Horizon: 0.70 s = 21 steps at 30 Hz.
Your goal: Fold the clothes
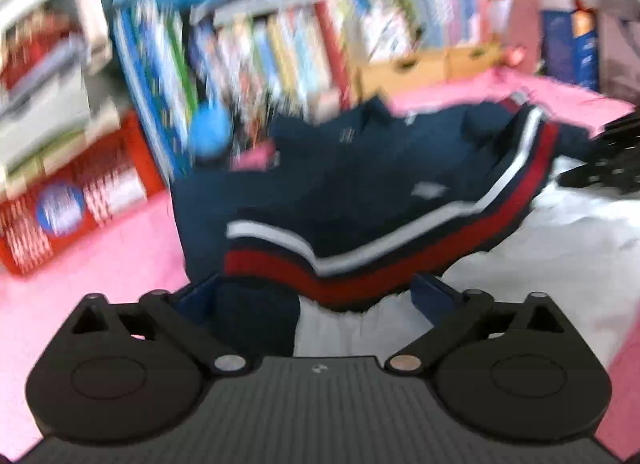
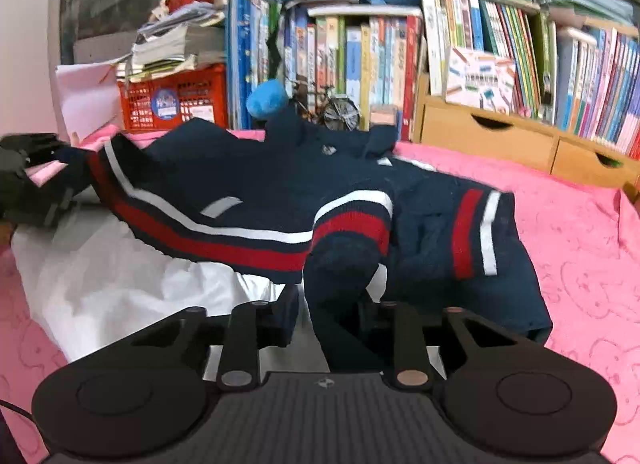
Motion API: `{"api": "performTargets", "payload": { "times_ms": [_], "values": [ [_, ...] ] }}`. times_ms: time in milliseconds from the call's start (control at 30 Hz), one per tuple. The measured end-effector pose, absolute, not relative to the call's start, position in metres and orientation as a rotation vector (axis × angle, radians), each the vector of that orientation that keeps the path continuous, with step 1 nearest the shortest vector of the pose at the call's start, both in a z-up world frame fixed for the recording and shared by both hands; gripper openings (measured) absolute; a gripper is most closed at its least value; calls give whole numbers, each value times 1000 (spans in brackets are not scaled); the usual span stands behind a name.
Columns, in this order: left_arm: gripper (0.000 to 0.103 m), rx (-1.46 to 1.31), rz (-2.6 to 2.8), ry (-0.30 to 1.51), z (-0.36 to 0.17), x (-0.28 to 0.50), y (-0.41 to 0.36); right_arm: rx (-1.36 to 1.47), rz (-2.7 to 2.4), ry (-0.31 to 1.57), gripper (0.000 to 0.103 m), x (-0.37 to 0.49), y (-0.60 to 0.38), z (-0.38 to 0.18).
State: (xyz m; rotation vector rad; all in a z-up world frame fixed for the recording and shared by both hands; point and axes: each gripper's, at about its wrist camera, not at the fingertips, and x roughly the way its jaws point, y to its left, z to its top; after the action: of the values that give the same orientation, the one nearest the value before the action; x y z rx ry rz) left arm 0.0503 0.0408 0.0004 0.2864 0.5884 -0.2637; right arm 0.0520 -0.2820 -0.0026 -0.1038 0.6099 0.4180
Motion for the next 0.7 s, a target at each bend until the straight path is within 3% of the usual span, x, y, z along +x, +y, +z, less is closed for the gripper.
{"api": "performTargets", "payload": {
  "times_ms": [33,67,100,167,200,333,467,600,700],
  "values": [
    [92,273,-240,577,2,50,41,-82,409,617,45,54,-284,-4],
    [64,264,-207,558,5,47,41,-57,399,622,41,55,-287,-5],
    [33,256,-173,539,8,45,41,-33,390,627,26,57,-289,-6],
    [26,200,-172,516,21,37,47,-49,361,578,12,47,-288,3],
    [21,157,-191,505,29,33,53,-55,351,541,11,41,-287,10],
    [22,129,-170,372,75,44,57,-90,327,359,10,29,-286,58],
    [25,100,-122,279,105,101,51,-116,293,242,11,70,-288,101],
    [29,120,-51,308,87,173,43,-120,260,255,11,144,-281,104],
    [31,132,-11,419,50,225,40,-133,239,339,11,206,-270,75]
  ]
}}
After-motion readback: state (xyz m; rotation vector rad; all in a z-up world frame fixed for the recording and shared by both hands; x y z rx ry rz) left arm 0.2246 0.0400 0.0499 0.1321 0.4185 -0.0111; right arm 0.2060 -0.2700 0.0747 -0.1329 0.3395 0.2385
